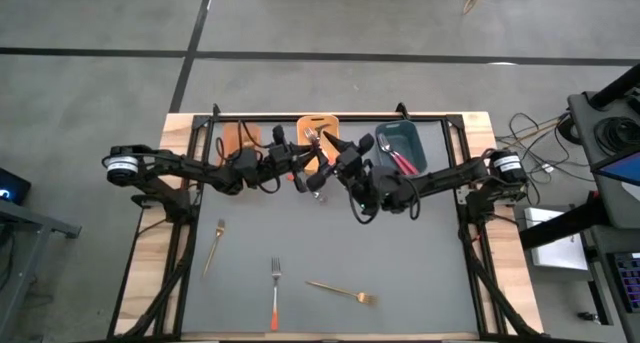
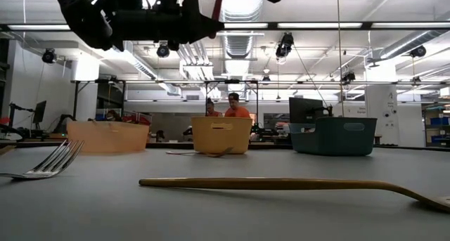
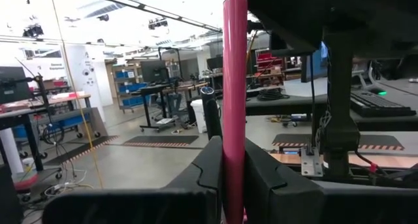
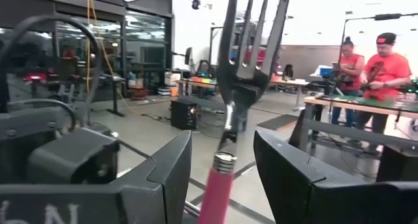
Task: Sort silverware by color (type)
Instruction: Put the red fork into the blue bin
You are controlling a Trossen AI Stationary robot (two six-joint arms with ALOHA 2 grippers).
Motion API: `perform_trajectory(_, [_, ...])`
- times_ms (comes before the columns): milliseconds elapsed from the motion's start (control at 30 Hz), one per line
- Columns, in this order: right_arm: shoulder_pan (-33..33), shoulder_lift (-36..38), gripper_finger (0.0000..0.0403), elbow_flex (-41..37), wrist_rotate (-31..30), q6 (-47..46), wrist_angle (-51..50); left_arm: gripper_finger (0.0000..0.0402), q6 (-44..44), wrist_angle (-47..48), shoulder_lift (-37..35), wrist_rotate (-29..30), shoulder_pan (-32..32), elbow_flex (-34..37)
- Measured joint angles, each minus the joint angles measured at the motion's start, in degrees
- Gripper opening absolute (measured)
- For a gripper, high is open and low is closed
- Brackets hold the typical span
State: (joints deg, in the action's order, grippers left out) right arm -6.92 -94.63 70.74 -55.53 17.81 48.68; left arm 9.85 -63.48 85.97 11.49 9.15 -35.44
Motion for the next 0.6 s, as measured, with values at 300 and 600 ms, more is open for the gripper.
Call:
perform_trajectory(300, [1.0,-0.5,0.0155,-0.1,0.8,-0.5,-0.1,0.0014,-1.2,-0.5,0.0,0.0,-0.1,0.0])
perform_trajectory(600, [1.3,-0.5,0.0076,-0.1,2.7,-0.3,-0.6,0.0014,-1.4,-0.5,0.0,0.0,-0.5,0.0])
